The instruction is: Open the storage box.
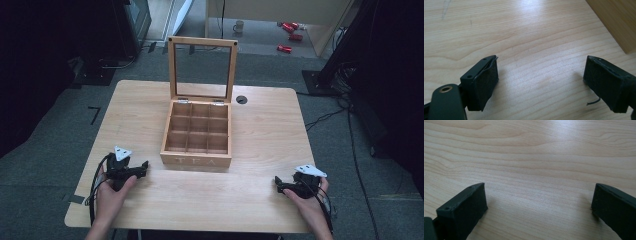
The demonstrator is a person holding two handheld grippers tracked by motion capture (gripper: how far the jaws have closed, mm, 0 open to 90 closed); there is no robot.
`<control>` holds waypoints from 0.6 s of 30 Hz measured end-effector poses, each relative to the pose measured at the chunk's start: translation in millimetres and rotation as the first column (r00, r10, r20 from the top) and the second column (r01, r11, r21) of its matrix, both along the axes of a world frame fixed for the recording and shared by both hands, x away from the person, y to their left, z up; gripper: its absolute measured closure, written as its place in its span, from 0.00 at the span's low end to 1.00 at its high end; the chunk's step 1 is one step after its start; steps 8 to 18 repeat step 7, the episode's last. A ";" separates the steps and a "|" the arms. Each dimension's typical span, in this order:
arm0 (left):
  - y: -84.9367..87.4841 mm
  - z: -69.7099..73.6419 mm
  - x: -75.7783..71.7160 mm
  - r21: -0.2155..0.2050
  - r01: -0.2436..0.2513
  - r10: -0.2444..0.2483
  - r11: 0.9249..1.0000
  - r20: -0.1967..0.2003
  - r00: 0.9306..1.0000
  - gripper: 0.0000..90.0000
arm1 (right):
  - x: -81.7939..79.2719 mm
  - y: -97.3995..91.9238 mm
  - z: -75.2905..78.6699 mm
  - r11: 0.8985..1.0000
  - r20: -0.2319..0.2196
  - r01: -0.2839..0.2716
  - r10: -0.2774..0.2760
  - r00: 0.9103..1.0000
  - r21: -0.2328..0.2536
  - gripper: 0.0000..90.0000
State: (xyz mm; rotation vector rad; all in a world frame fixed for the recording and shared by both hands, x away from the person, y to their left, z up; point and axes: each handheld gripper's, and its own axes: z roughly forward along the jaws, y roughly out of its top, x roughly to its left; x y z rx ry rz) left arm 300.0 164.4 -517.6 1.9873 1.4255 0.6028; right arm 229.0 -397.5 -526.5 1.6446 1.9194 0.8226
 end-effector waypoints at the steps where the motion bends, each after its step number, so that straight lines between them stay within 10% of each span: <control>1: -0.4 0.0 -0.5 0.001 -0.004 0.004 1.000 -0.001 1.000 0.15 | 0.0 -0.1 0.0 1.000 0.000 0.000 0.000 1.000 0.000 0.00; 18: -0.5 0.0 -0.7 0.001 -0.005 0.005 1.000 -0.001 1.000 0.14 | 0.0 -0.1 0.0 1.000 0.000 0.000 0.000 1.000 0.002 0.00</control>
